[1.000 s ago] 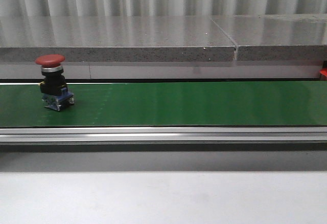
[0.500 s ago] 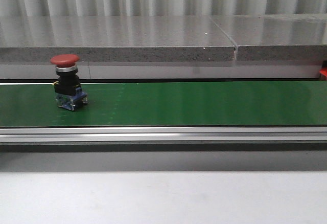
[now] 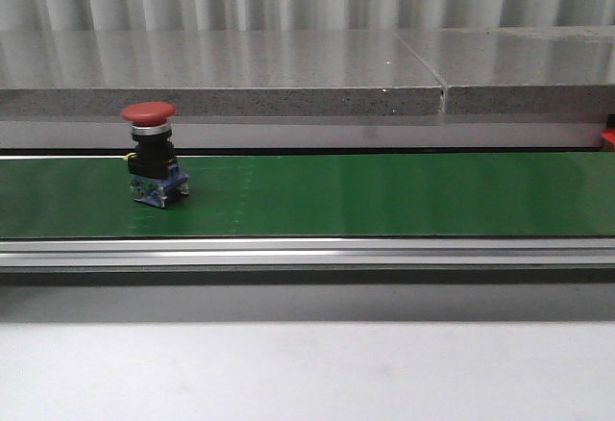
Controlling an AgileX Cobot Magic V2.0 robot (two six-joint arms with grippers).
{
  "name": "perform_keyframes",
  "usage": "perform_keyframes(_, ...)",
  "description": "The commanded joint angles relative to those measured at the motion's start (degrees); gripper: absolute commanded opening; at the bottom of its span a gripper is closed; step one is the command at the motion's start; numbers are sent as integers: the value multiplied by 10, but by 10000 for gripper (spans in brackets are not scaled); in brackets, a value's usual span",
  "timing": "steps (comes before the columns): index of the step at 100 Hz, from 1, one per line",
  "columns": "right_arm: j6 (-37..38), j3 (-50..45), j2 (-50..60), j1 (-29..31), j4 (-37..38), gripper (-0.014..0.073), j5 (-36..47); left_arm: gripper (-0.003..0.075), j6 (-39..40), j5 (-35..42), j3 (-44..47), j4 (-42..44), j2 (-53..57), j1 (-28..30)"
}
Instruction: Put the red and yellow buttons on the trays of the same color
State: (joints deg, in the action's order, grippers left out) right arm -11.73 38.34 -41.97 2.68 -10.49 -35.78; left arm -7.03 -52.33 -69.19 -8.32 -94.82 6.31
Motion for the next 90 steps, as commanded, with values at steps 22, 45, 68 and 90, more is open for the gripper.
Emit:
perform_keyframes(22,-2,19,1,0,1,-69,32,660,2,6,-63,-7,62,-50)
perform_keyframes(45,-2,19,1,0,1,-69,32,660,2,38,-70,2,122,-57)
perform_keyframes(68,-2,19,1,0,1,-69,32,660,2,76,-28,2,250,-57)
perform_keyframes(90,-2,19,1,0,1,-69,32,660,2,132,97,-7,426,-57)
